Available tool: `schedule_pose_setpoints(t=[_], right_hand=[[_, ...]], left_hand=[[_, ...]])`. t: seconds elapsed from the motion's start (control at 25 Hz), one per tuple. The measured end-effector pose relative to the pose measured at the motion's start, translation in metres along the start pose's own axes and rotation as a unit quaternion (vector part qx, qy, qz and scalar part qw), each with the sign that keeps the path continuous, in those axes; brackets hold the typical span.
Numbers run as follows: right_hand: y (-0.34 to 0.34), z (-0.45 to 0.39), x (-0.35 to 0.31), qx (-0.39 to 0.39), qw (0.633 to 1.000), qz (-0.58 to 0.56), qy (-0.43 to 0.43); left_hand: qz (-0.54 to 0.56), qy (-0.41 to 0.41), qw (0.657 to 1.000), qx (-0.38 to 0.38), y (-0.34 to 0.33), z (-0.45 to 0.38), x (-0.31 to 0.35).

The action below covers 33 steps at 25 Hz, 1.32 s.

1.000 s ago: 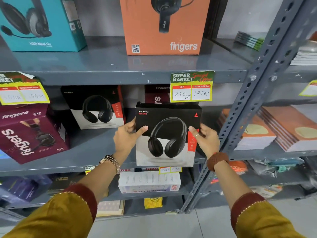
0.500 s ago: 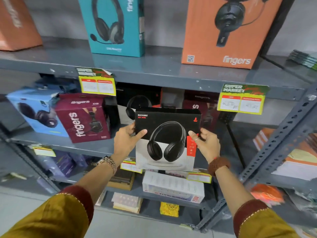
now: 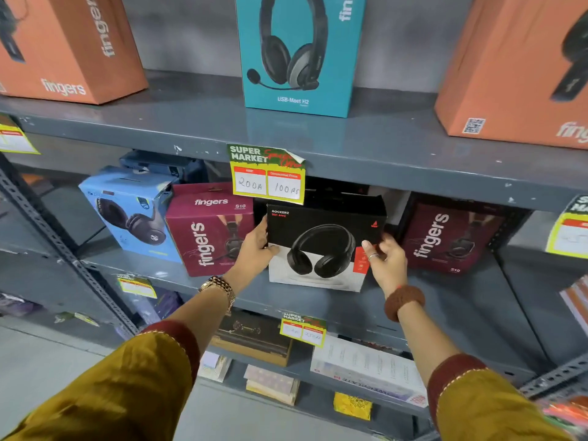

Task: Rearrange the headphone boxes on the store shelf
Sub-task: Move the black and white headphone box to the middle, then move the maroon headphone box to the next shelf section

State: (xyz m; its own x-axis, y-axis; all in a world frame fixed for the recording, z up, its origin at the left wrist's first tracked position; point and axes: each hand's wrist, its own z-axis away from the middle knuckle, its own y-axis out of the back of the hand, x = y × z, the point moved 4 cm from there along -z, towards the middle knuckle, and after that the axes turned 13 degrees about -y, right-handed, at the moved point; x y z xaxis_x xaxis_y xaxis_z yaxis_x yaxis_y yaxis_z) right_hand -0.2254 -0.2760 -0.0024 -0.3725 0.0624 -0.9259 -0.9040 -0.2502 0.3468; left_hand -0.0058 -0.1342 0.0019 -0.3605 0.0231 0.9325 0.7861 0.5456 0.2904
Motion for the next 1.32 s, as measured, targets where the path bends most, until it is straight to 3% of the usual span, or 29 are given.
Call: schedule_pose_setpoints(t=[0.28,0.4,0.52,0.64,0.8,0.96,1.32], right_hand=[[-0.013,-0.013,0.01,0.021,1.0,-0.003,-0.011],[-0.023,-0.004,0.032,0.01,0.997,-0.012,-0.071],[-0.039,0.02,0.054,0.024,0.982,-0.028,-0.186],[-0.064,0.046,0.066,0.044,0.968,0.01,-0.245],[-0.136,0.065,0.038,-0.103,0.975,0.018,-0.197],[-0.194,0.084,-0.036,-0.224,0.969,0.0,-0.108],[-0.222,0.076,-0.089,-0.249,0.966,-0.044,-0.061]], left_hand=[[0.055,0.011,0.998,-0.001,0.011,-0.012,-0.026],[0.071,0.032,0.997,0.001,0.018,0.001,-0.033],[0.049,0.069,0.996,-0.004,0.041,0.023,-0.056],[0.008,0.116,0.992,0.04,0.084,0.049,-0.088],[0.025,0.197,0.967,0.16,0.142,0.068,-0.108],[0.026,0.142,0.969,0.198,0.177,0.062,-0.079],[0.111,0.108,0.969,0.192,0.174,0.041,-0.031]])
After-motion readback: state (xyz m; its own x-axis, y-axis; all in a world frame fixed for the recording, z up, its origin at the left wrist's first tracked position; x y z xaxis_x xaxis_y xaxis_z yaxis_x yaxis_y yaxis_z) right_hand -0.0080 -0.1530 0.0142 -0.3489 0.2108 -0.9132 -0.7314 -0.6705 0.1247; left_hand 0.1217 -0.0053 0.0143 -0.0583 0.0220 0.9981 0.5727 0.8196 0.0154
